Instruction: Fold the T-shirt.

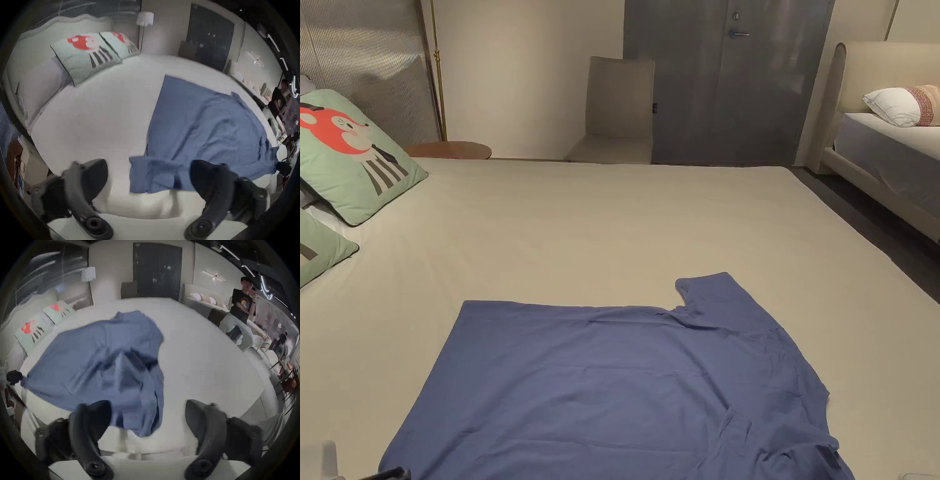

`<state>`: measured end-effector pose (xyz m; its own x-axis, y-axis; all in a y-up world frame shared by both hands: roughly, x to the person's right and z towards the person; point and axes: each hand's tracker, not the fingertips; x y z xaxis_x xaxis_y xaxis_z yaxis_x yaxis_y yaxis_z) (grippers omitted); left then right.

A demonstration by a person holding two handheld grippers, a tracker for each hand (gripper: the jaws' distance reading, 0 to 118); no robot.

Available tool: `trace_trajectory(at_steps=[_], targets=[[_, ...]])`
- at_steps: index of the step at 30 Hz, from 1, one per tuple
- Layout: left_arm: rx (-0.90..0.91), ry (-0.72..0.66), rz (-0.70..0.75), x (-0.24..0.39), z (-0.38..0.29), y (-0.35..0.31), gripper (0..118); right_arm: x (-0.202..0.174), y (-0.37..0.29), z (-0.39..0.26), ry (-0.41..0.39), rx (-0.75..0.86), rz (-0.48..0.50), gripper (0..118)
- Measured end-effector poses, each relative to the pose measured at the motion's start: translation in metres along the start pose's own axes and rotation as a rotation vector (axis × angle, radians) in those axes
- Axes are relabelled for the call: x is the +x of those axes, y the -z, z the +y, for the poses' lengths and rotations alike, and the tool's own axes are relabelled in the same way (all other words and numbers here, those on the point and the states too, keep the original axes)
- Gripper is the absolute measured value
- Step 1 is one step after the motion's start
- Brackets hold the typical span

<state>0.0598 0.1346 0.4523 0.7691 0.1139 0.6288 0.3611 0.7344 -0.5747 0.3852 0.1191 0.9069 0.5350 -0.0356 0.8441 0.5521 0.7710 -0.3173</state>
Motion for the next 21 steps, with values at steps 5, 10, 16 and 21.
trace_trajectory(at_steps=[5,10,16,21], targets=[[0.281,0.027,-0.032,0.024,0.034,-0.053,105,-0.017,-0.045,0.042,0.01,0.36,-0.059,100],[0.525,0.06,-0.075,0.056,0.063,-0.096,105,-0.046,-0.076,0.086,0.006,0.581,-0.129,101],[0.624,0.089,-0.12,0.074,0.074,-0.12,0,-0.065,-0.092,0.103,-0.022,0.683,-0.116,24],[0.595,0.076,-0.157,0.061,0.077,-0.121,0,-0.072,-0.094,0.1,-0.04,0.688,-0.103,0]])
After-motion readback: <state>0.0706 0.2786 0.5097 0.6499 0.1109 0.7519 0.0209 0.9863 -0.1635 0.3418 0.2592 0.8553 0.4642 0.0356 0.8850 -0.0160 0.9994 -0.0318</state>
